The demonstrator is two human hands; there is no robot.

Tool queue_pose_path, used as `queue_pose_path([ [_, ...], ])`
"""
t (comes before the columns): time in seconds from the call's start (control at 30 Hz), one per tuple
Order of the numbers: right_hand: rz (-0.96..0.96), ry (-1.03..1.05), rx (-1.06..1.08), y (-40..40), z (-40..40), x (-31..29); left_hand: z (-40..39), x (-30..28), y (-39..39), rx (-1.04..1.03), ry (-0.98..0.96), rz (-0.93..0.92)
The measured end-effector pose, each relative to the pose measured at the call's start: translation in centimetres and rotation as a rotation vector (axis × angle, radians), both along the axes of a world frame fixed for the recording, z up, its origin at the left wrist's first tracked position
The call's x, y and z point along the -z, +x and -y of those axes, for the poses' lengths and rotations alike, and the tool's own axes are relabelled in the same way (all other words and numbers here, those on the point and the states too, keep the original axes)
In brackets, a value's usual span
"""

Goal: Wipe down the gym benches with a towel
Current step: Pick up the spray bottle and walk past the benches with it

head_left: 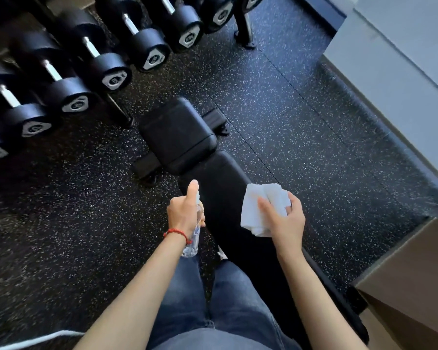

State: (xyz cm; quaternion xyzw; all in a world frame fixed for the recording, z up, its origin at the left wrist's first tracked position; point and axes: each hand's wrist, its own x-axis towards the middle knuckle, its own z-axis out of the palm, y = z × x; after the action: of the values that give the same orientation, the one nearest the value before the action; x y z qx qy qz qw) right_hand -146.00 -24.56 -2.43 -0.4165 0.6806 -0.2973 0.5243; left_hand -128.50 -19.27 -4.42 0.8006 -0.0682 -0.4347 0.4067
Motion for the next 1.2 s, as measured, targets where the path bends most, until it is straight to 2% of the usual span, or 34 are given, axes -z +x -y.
queue_pose_path([
  [0.27,-0.032,-0.002,0.006,7.7,3.1,-0.4,4.1,0.3,7.7,-0.009,-0.051,-0.016],
  [0.67,-0.05,0.019,0.106,21.3,4.0,-0.1,7.7,1.5,20.0,0.096,0.011,-0.065],
  [1.03,-0.072,-0.025,-0.021,28.3,6.8,-0.8,7.3,0.3,26.0,0.02,-0.157,-0.165],
  [1.2,-0.055,-0.041,-0.145,30.7,8.0,-1.1,6.7,-0.7,28.3,-0.045,-0.182,-0.124],
])
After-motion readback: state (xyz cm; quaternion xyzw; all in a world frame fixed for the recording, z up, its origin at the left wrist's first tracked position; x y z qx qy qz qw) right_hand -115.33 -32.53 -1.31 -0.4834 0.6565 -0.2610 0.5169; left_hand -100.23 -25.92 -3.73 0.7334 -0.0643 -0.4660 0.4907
